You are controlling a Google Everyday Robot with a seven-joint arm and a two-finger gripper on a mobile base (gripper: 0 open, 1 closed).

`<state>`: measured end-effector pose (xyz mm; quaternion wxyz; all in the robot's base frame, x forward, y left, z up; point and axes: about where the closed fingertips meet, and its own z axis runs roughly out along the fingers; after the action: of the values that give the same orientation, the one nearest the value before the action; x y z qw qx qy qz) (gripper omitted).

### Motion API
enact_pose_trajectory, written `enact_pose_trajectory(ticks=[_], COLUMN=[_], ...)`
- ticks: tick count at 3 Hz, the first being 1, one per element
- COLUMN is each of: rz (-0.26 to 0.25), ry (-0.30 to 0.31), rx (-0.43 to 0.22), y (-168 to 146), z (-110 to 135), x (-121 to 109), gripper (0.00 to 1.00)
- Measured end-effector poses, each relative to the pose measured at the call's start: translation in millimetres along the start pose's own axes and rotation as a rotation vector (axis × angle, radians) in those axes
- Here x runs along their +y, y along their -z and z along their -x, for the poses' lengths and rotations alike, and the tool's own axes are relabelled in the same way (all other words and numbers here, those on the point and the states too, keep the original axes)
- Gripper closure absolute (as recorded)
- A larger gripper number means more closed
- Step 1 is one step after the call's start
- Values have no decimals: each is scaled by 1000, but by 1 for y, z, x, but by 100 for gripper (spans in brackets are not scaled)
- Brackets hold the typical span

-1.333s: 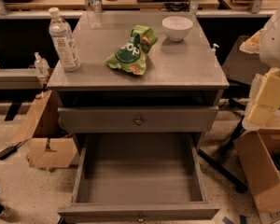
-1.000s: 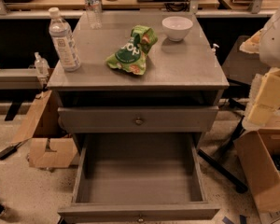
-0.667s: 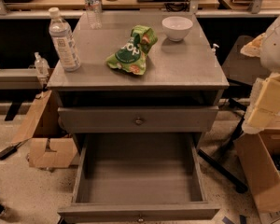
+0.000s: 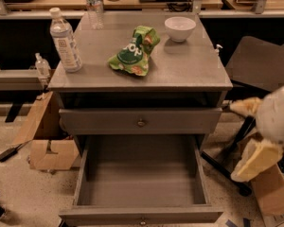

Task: Close middle drawer

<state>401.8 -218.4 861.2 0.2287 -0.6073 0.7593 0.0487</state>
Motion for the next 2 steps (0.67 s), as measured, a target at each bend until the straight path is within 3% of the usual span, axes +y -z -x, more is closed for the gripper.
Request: enact_pose_trajectory(ticks=[1,2], rz=[50,82], ry=[-27,-85], rx=[-40,0], y=[-86,-188], z=[-51,-114], x=[34,74], gripper=[38,69])
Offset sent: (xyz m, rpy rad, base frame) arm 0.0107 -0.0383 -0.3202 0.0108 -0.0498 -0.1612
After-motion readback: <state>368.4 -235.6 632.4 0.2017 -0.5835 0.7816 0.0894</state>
